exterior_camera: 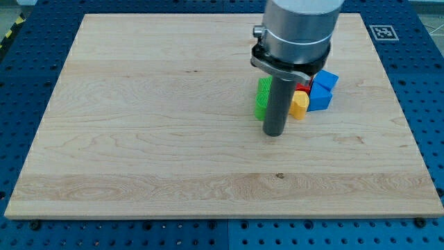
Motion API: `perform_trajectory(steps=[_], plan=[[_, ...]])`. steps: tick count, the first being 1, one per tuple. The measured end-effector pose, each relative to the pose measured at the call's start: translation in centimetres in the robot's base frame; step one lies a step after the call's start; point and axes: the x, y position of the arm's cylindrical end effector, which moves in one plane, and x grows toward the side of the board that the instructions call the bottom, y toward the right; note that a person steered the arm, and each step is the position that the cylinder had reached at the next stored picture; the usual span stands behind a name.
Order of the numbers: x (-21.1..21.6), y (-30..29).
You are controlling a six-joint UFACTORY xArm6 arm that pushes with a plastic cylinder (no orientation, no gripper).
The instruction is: Slide green circle slightly right
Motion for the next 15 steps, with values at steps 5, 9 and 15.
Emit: perform_trajectory(steps=[5,9,15], plan=[[-2.4,-2.6],[-4.5,-5.8],[-4.5,-1.6]])
